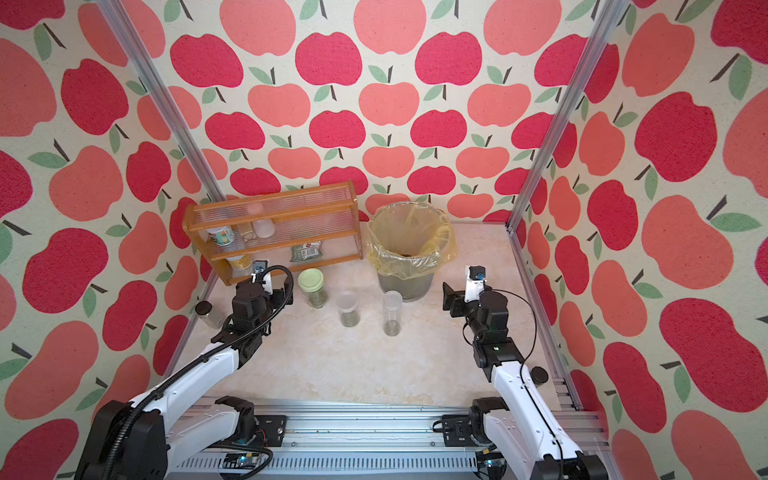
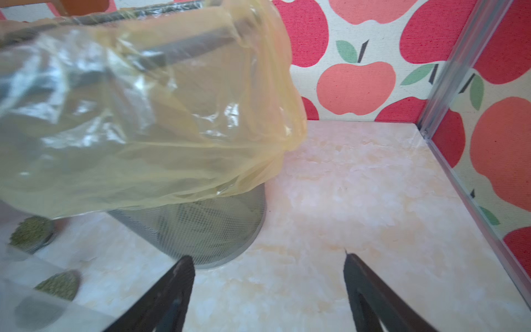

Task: Empty moldy mung beans from jars
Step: Pick up the jar from the center of the board.

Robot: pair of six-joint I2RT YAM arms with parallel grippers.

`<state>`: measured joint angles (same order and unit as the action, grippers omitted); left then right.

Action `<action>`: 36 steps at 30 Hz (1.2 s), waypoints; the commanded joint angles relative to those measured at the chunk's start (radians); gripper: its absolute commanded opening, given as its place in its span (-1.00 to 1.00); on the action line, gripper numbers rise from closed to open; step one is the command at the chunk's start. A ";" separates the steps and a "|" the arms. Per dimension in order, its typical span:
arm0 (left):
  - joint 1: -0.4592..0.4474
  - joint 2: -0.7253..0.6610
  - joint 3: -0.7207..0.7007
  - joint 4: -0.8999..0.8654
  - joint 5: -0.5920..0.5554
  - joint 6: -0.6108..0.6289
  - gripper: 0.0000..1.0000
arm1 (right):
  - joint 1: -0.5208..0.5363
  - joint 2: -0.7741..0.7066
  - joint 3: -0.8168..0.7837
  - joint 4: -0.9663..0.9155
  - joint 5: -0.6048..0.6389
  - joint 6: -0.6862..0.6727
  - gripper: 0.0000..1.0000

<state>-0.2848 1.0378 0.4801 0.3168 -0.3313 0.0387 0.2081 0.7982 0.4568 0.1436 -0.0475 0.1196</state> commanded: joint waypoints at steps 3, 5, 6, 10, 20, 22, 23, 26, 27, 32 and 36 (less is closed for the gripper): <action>-0.088 -0.070 0.043 -0.137 -0.056 -0.007 0.99 | 0.065 -0.111 0.113 -0.304 -0.163 0.083 0.67; -0.143 -0.086 0.041 -0.147 -0.096 0.007 0.99 | 0.108 -0.139 0.127 -0.331 -0.189 0.103 0.67; -0.171 -0.095 0.040 -0.152 -0.109 0.008 0.99 | 0.142 -0.152 0.129 -0.330 -0.195 0.107 0.67; -0.266 -0.131 0.010 -0.128 -0.146 0.004 0.99 | 0.295 -0.179 0.089 -0.237 -0.126 0.093 0.67; -0.286 -0.204 -0.039 -0.090 -0.078 -0.031 0.99 | 0.559 0.002 0.025 0.070 0.049 0.043 0.79; -0.287 -0.206 -0.044 -0.092 -0.071 -0.038 0.99 | 0.574 0.052 0.024 0.112 0.063 0.050 0.79; -0.286 -0.205 -0.044 -0.096 -0.071 -0.041 0.99 | 0.580 0.075 0.023 0.132 0.076 0.053 0.79; -0.287 -0.205 -0.046 -0.099 -0.065 -0.052 0.99 | 0.588 0.119 -0.002 0.216 0.144 0.081 0.79; -0.286 -0.205 -0.047 -0.099 -0.060 -0.058 0.99 | 0.588 0.130 -0.016 0.253 0.159 0.086 0.79; -0.283 -0.194 -0.047 -0.111 -0.005 -0.066 0.99 | 0.590 0.200 -0.032 0.321 0.213 0.098 0.76; -0.284 -0.192 -0.044 -0.117 -0.002 -0.070 0.99 | 0.596 0.242 -0.042 0.368 0.231 0.098 0.73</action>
<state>-0.5682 0.8452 0.4431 0.2104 -0.3523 -0.0109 0.7933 1.0260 0.4278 0.4309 0.1349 0.2012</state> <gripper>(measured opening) 0.996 0.867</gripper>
